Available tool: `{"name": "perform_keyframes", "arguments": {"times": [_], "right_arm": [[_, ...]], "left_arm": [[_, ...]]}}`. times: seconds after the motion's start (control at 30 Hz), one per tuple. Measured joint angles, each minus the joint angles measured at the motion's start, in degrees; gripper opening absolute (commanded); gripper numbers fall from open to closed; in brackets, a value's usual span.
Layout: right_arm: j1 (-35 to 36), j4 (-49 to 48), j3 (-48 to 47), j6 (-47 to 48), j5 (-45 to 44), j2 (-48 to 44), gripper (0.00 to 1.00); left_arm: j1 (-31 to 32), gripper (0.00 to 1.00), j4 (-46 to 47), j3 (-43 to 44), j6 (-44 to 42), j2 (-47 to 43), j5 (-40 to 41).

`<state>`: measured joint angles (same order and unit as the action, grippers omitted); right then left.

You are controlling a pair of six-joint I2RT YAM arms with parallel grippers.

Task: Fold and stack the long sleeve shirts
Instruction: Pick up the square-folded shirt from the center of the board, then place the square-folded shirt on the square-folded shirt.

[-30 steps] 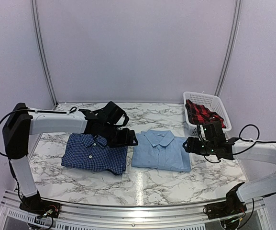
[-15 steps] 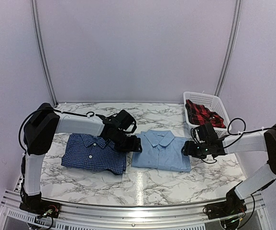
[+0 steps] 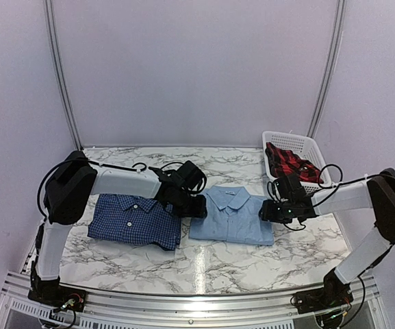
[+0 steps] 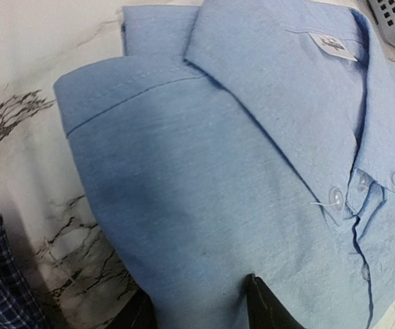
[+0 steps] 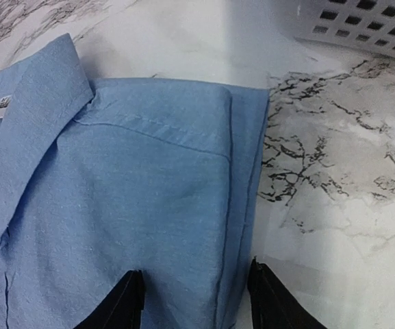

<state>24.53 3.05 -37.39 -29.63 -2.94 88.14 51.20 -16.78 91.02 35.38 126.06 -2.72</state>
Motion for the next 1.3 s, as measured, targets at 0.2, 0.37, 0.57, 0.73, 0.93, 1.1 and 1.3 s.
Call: {"name": "perform_keyframes", "arguments": {"times": [0.2, 0.37, 0.57, 0.73, 0.93, 1.1, 1.3], "right_arm": [[1.46, -0.09, -0.59, 0.07, -1.18, 0.94, 0.23], [2.36, 0.55, -1.25, -0.26, -1.57, 1.33, 0.0], [3.74, 3.69, -3.58, -0.35, -2.58, 0.87, 0.0], [5.25, 7.34, -6.23, -0.35, -2.71, -2.21, 0.0], [6.73, 9.99, -9.86, -0.42, -2.51, -7.91, 0.0], [8.7, 11.06, -13.27, -0.83, -2.05, -9.29, 0.0], [13.33, 12.11, -17.75, -2.43, -1.6, -9.09, 0.0]], "left_arm": [[1.25, 0.16, -0.02, 2.05, 1.31, 1.7, 1.03], [1.7, 0.0, 0.0, 2.93, 2.78, 2.38, 1.51], [1.79, 0.0, -0.02, 3.1, 3.08, 2.19, 1.79], [1.79, 0.0, -0.35, 3.1, 2.58, -0.52, 1.79], [1.79, 0.0, -0.37, 2.89, 1.33, -8.04, 1.84], [1.6, 0.0, -0.37, 0.55, 1.01, -15.17, 1.86], [0.13, 0.0, -1.55, -6.71, 0.55, -23.71, 3.89]]}}
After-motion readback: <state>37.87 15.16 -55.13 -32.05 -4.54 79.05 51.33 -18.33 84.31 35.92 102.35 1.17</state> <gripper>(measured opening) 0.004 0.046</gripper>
